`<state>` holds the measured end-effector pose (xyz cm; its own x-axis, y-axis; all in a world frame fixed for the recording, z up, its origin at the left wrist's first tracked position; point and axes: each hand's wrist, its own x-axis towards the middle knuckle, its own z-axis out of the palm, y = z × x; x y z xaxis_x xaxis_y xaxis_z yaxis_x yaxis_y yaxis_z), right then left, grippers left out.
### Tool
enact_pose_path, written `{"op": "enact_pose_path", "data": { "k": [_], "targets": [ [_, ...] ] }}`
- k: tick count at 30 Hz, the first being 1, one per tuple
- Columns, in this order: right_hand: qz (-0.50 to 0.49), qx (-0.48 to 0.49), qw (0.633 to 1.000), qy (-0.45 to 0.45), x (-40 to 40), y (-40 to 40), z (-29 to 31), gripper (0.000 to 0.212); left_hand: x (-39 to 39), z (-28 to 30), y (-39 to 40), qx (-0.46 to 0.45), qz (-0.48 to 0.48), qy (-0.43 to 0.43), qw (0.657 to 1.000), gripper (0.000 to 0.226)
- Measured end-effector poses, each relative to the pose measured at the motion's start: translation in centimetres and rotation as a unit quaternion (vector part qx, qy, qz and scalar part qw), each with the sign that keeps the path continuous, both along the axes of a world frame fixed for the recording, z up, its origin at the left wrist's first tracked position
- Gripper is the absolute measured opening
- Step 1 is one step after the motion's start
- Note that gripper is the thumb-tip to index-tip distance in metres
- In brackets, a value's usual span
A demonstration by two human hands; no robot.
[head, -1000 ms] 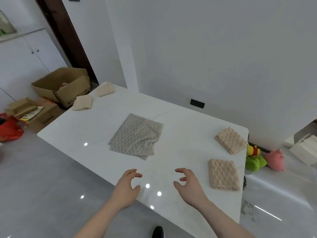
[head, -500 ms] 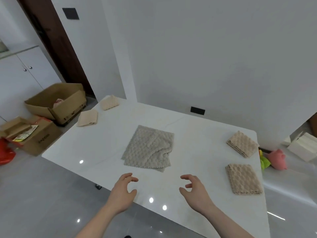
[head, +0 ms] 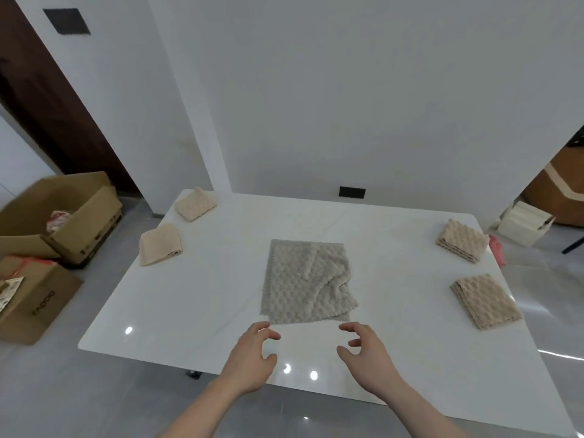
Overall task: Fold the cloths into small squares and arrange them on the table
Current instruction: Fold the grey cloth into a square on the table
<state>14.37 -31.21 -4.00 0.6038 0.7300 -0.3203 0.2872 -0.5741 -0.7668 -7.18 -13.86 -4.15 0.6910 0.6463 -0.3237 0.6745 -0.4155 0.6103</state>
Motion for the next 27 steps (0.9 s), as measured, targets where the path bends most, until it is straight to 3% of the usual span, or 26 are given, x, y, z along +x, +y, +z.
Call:
{"op": "enact_pose_path", "data": {
  "k": [9, 19, 27],
  "targets": [
    [-0.010, 0.006, 1.000, -0.011, 1.3, 0.5, -0.4, 0.039, 0.8, -0.2, 0.9, 0.024, -0.033, 0.029, 0.999, 0.039],
    [0.006, -0.035, 0.999, -0.015, 4.5, 2.6, -4.6, 0.043, 4.2, -2.5, 2.8, 0.047, -0.094, 0.087, 0.991, 0.042],
    [0.005, -0.049, 0.994, -0.098, 7.7, 6.6, -12.5, 0.047, 7.2, -11.7, 7.8, 0.079, -0.163, 0.073, 0.981, 0.042]
  ]
}}
